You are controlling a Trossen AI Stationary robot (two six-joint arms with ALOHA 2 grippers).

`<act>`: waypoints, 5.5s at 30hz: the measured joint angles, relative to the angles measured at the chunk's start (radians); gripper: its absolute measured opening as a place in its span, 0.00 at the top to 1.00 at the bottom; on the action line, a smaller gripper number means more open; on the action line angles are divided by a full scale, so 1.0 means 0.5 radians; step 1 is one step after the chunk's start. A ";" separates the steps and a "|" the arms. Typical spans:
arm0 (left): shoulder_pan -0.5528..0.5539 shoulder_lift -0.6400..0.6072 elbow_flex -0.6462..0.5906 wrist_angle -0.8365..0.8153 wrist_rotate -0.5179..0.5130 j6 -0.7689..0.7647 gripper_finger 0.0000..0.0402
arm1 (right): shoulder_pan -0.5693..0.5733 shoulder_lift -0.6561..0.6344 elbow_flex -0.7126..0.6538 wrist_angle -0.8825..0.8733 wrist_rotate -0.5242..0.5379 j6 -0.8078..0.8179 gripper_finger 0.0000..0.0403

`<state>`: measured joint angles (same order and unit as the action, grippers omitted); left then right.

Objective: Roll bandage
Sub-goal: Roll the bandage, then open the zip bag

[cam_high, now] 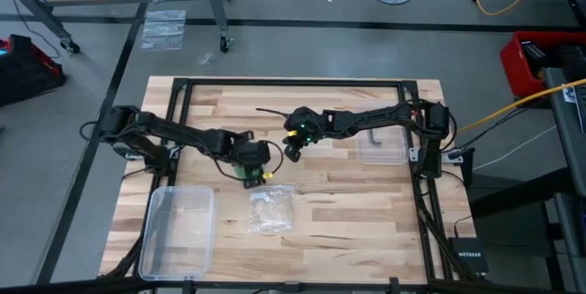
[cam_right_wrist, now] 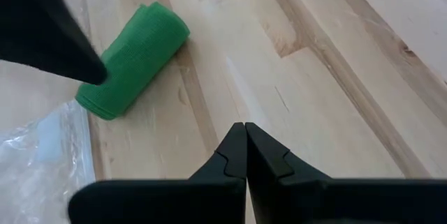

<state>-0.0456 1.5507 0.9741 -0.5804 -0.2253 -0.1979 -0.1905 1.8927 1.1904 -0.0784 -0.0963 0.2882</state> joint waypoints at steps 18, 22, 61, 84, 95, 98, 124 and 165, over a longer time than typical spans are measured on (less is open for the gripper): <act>-0.010 0.129 0.006 -0.567 0.038 -0.238 1.00 | 0.000 0.000 0.000 -0.002 -0.001 -0.008 1.00; -0.103 0.128 0.009 -0.711 0.123 -0.333 1.00 | 0.000 0.000 0.000 -0.002 -0.001 -0.010 1.00; -0.170 -0.259 0.004 -0.366 0.021 -0.142 0.88 | 0.003 0.001 0.000 -0.069 -0.104 -0.017 0.72; 0.089 -0.258 0.004 -0.562 0.015 0.365 0.66 | 0.316 0.001 0.053 -1.126 -1.163 0.642 0.52; 0.089 -0.258 0.004 -0.558 0.016 0.455 0.66 | 0.636 0.001 0.053 -0.611 -0.650 1.121 0.52; 0.081 -0.258 0.004 -0.554 0.016 0.453 0.66 | 0.706 0.001 0.053 -0.553 -0.478 1.238 0.52; 0.050 -0.258 0.003 -0.534 0.073 0.335 0.66 | 0.891 0.316 0.053 0.076 -0.275 1.668 0.52; -0.067 -0.258 0.003 -0.537 0.079 0.299 0.66 | 0.890 0.478 0.053 0.506 0.254 1.512 0.98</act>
<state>-0.0792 1.4220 0.9756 -0.8490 -0.1860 -0.0485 0.2546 2.1315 1.2171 0.1745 0.0307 1.0443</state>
